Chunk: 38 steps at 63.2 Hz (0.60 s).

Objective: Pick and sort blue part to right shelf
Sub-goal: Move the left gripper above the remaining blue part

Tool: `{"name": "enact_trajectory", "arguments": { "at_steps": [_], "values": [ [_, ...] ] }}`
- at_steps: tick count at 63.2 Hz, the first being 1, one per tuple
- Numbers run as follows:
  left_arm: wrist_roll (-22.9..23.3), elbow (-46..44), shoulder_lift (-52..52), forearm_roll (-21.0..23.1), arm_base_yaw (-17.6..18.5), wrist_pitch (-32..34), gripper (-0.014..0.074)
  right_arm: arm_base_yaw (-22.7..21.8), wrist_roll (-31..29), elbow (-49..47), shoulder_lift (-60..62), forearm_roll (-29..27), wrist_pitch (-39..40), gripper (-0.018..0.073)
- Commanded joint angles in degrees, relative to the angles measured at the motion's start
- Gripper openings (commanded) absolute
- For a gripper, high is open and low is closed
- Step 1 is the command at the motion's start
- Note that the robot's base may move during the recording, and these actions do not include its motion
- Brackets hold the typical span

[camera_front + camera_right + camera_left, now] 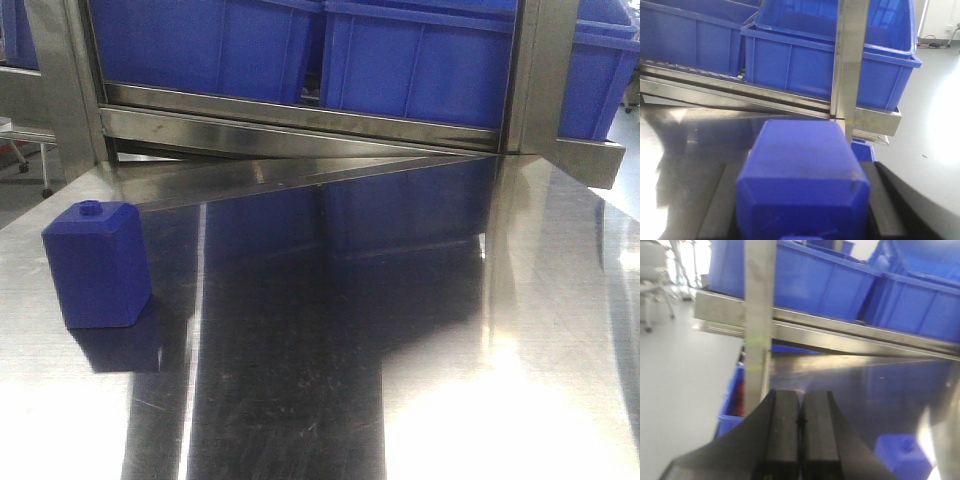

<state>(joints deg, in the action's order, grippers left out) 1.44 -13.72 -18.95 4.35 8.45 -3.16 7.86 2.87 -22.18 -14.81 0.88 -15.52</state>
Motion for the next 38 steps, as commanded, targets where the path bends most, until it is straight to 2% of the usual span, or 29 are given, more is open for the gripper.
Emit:
{"name": "enact_trajectory", "arguments": {
  "at_steps": [1,8,12,18,21,22,26,29,38],
  "values": [
    [1.9,-6.6,-8.0,1.0,3.1,4.8,0.0133,-0.5,-0.5,-1.8,-0.4,-0.1,5.0,0.0465],
    [1.9,-11.3,-15.7,1.0,8.3,4.8,0.0141,-0.5,-0.5,-1.8,-0.4,-0.1,5.0,0.0465],
    [1.9,-14.1,-20.3,1.0,11.4,4.8,0.0181,-0.5,-0.5,-1.8,-0.4,-0.1,5.0,0.0465],
    [1.9,-17.8,-25.9,1.0,16.1,4.8,0.0320,-0.5,-0.5,-1.8,-0.4,-0.1,5.0,0.0465],
    [1.9,-20.0,-28.7,1.1,17.9,4.8,0.0403,-0.5,-0.5,-1.8,-0.4,-0.1,5.0,0.0465],
    [1.9,-20.6,-29.8,1.3,18.5,4.6,0.0456,-0.5,-0.5,-1.8,-0.4,-0.1,5.0,0.0465],
    [1.9,-22.9,-33.3,3.1,19.6,3.8,0.0546,-0.5,-0.5,-1.8,-0.4,-0.1,5.0,0.0465],
    [1.9,-24.7,-36.0,5.2,19.7,3.2,0.0578,-0.5,-0.5,-1.8,-0.4,-0.1,5.0,0.0465],
    [1.9,-30.6,-43.2,6.1,19.7,-1.3,0.0578,-0.5,-0.5,-1.8,-0.4,-0.1,4.9,0.0465]
  ]
}}
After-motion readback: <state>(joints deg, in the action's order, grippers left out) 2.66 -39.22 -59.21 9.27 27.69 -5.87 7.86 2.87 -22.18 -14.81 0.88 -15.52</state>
